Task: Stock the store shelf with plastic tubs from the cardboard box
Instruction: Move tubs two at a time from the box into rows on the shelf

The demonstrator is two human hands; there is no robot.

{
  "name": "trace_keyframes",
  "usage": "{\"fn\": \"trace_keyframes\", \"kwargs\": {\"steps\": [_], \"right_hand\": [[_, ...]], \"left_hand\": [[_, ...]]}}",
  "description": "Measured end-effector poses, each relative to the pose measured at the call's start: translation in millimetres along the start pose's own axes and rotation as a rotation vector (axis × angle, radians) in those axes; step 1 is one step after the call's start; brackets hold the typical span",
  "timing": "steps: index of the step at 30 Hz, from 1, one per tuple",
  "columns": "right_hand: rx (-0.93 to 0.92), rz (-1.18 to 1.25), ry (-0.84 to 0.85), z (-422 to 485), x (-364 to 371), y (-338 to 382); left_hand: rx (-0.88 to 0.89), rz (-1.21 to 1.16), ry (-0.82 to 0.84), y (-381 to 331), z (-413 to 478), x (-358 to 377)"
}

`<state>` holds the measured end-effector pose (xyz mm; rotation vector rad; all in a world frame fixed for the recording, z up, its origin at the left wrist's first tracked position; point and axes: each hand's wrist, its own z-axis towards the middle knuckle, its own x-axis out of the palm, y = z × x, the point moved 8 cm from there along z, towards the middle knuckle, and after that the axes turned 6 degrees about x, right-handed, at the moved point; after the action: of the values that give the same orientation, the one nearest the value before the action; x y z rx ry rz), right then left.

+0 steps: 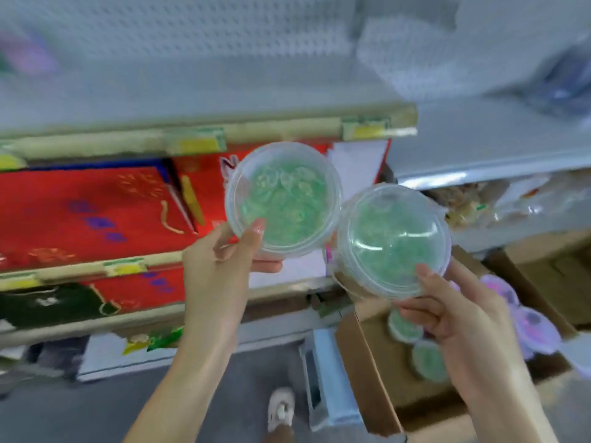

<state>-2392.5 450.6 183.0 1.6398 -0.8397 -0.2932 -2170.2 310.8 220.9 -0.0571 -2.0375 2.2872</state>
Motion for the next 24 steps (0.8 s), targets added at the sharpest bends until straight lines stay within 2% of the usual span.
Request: {"fn": "trace_keyframes", "kwargs": {"steps": [7, 14, 24], "right_hand": [[-0.115, -0.053, 0.27, 8, 124, 62], [-0.124, -0.038, 0.449, 14, 245, 76], [-0.117, -0.07, 0.489, 69, 432, 53]], "left_hand": [[0.137, -0.027, -0.212, -84, 31, -89], [0.189, 0.004, -0.351, -111, 75, -174], [0.145, 0.019, -0.414, -100, 221, -304]]}}
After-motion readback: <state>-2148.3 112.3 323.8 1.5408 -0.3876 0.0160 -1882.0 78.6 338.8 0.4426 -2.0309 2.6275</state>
